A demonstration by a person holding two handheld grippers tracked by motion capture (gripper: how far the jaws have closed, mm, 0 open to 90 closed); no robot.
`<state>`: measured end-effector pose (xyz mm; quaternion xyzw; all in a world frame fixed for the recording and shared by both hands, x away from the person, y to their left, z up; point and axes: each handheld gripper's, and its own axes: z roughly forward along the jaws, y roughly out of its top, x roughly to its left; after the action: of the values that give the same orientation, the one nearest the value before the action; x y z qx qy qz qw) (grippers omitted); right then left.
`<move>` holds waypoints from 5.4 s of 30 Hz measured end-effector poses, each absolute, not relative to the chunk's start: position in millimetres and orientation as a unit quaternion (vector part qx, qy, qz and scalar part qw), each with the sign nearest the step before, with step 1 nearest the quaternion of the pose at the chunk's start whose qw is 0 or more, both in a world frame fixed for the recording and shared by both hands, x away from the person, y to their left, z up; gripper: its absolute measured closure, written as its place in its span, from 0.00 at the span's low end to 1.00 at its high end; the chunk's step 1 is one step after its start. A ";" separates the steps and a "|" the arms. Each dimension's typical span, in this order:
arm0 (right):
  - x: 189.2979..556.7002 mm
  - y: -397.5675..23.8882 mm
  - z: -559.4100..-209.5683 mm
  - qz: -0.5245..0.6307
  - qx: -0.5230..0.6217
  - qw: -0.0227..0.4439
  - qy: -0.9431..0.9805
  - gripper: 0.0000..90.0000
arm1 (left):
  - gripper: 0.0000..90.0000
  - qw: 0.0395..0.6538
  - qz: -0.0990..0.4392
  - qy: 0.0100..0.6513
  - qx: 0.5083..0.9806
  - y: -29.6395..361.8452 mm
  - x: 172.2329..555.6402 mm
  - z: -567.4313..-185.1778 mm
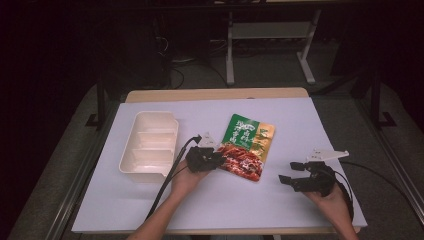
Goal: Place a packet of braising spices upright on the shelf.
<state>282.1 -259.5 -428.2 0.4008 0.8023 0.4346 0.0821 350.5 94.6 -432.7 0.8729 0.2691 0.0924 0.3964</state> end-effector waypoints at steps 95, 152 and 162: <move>427.2 -197.1 -450.9 0.418 0.479 -0.029 0.771 0.98 | 1.00 0.352 0.099 0.284 0.886 89.8 348.9 -445.7; 356.2 -144.2 -317.2 0.484 0.314 0.049 0.815 0.99 | 0.58 0.452 0.075 0.225 0.860 157.2 248.8 -425.7; 355.9 -133.5 -303.3 0.494 0.307 0.054 0.812 0.99 | 0.45 0.451 0.085 0.221 0.860 165.8 234.4 -428.6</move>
<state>355.9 -133.5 -303.3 0.3072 0.8118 0.4936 0.0542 234.4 165.8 -428.6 0.8604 0.2212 0.0849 0.4511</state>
